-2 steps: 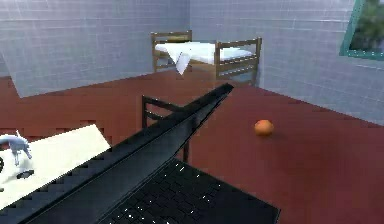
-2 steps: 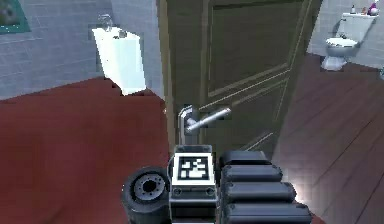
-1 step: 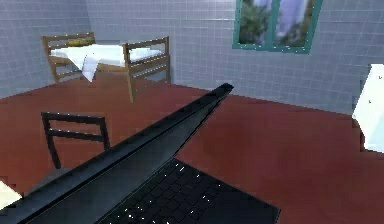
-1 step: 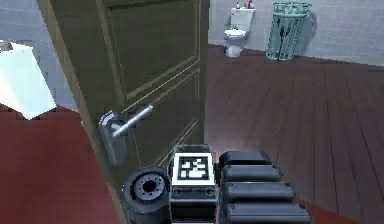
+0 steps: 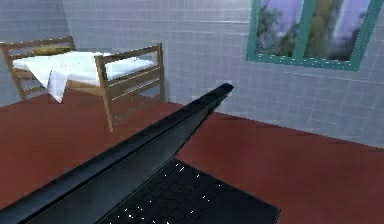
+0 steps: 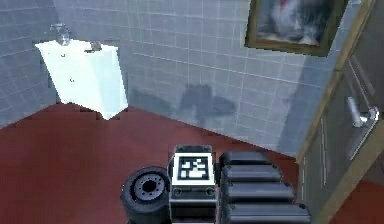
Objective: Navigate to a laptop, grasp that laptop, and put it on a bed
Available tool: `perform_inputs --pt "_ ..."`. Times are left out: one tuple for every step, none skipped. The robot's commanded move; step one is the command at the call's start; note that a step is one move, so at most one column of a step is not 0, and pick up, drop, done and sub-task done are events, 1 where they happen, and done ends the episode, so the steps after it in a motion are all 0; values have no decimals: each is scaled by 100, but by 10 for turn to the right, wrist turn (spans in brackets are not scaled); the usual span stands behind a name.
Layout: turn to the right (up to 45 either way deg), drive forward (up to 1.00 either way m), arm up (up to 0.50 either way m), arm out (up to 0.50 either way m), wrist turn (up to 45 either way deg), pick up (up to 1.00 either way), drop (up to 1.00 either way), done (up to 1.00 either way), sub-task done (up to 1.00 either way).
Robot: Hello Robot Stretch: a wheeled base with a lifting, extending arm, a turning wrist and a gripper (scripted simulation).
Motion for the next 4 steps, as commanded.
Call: perform_inputs --pt "0 65 0 0 0 0 0 0 0" --pt "-450 0 0 0 0 0 0 0 0" --pt "-60 0 0 0 0 0 0 0 0" --pt "0 100 0 0 0 0 0 0 0"
